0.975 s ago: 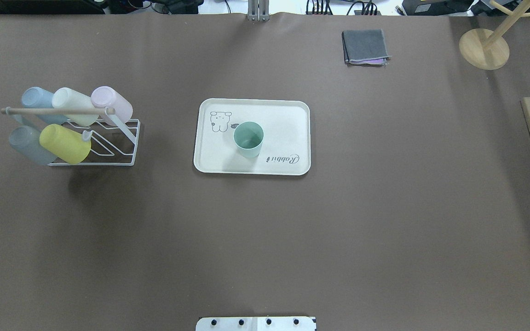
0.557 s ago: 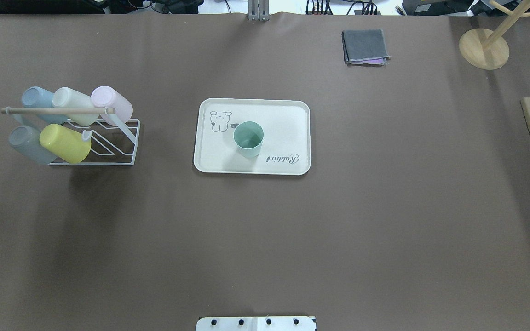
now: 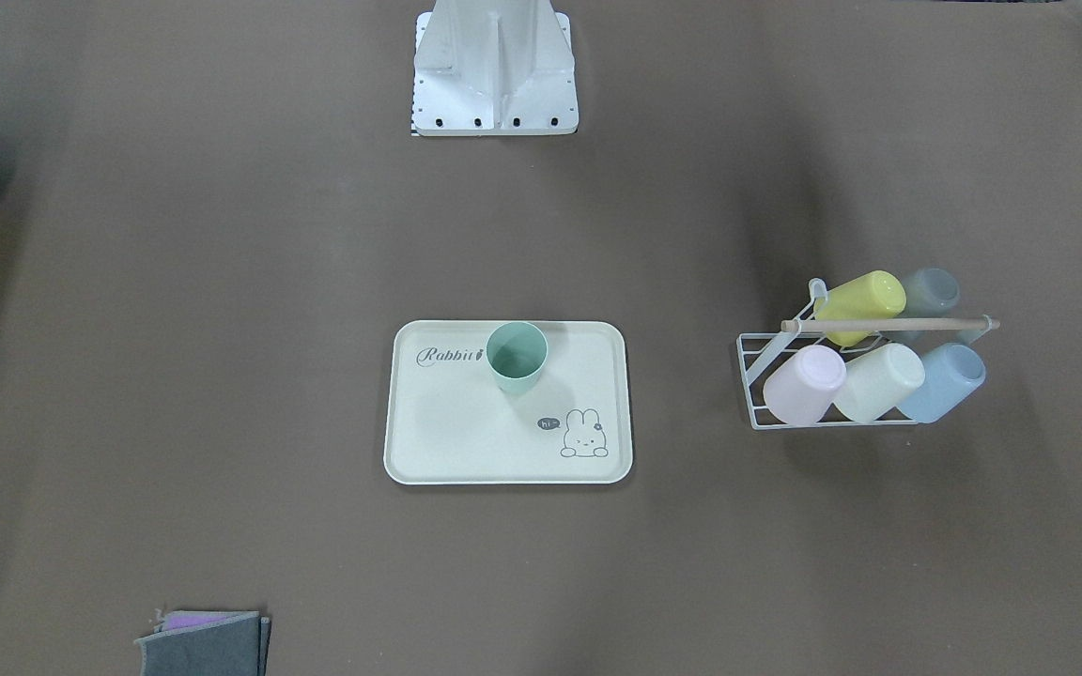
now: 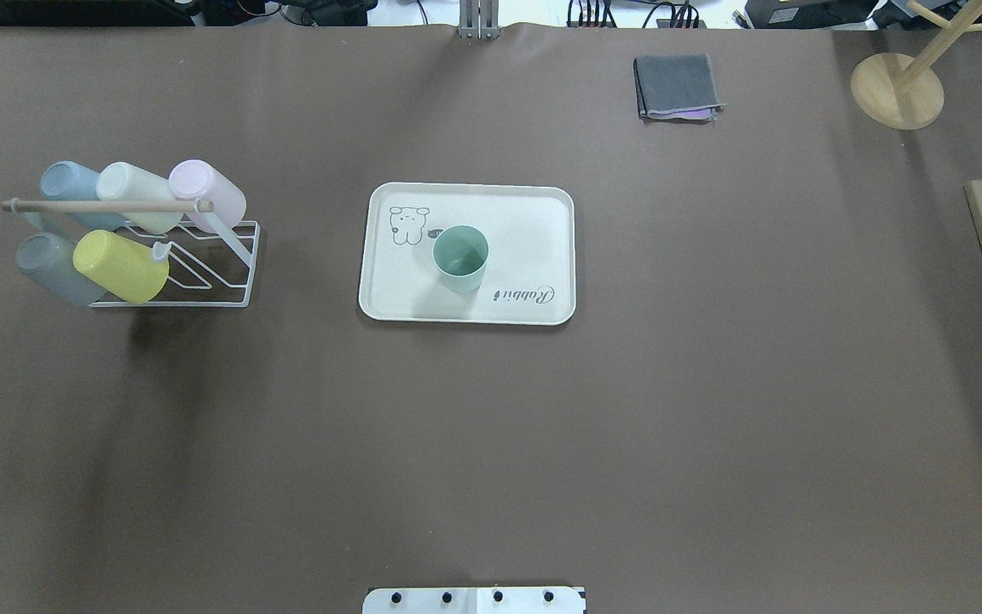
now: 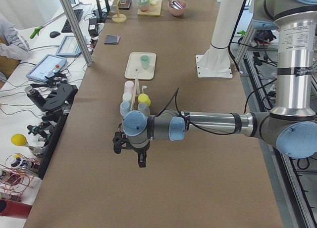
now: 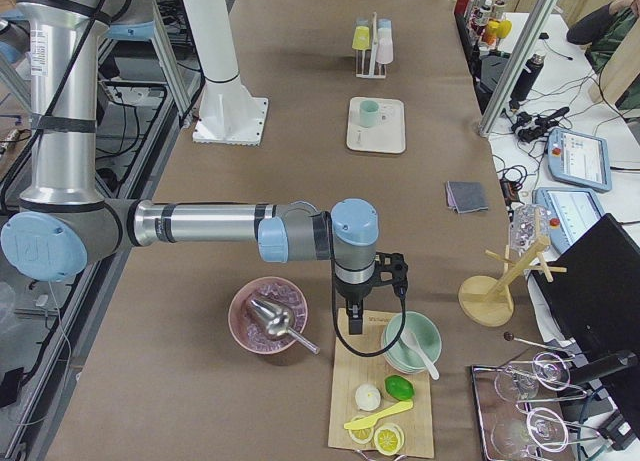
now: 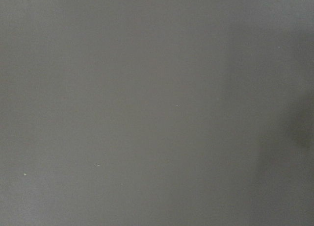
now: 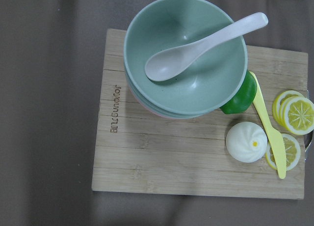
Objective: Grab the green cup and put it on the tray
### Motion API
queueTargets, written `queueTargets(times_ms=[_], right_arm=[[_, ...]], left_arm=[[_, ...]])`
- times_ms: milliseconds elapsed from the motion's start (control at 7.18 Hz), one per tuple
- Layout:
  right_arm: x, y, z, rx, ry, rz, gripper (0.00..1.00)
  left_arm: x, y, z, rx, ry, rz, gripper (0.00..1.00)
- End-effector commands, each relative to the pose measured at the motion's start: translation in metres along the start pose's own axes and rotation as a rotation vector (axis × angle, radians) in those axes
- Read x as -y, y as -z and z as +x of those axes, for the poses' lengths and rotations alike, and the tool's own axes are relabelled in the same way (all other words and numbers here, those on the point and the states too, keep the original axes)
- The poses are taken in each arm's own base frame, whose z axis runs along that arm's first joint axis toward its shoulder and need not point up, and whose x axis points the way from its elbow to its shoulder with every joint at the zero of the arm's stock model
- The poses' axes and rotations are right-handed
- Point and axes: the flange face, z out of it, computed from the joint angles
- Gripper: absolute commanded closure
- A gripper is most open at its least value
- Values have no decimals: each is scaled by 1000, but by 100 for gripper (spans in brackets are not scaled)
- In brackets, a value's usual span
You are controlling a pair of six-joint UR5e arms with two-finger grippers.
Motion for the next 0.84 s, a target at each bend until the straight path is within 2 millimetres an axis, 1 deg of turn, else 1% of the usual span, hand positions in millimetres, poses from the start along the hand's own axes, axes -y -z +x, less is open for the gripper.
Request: queueTargets(times_ms=[0, 139, 279, 418, 697], right_arm=[[0, 0, 0, 0, 0, 0, 0], [0, 0, 0, 0, 0, 0, 0], [0, 0, 0, 0, 0, 0, 0], [0, 0, 0, 0, 0, 0, 0], [0, 0, 0, -3, 0, 0, 0]], left_arm=[[5, 11, 3, 92, -26, 30, 2], [4, 11, 4, 90, -26, 29, 2], [-1, 11, 2, 87, -29, 31, 2], [-2, 5, -1, 90, -26, 20, 2], [-4, 14, 5, 87, -32, 33, 2]])
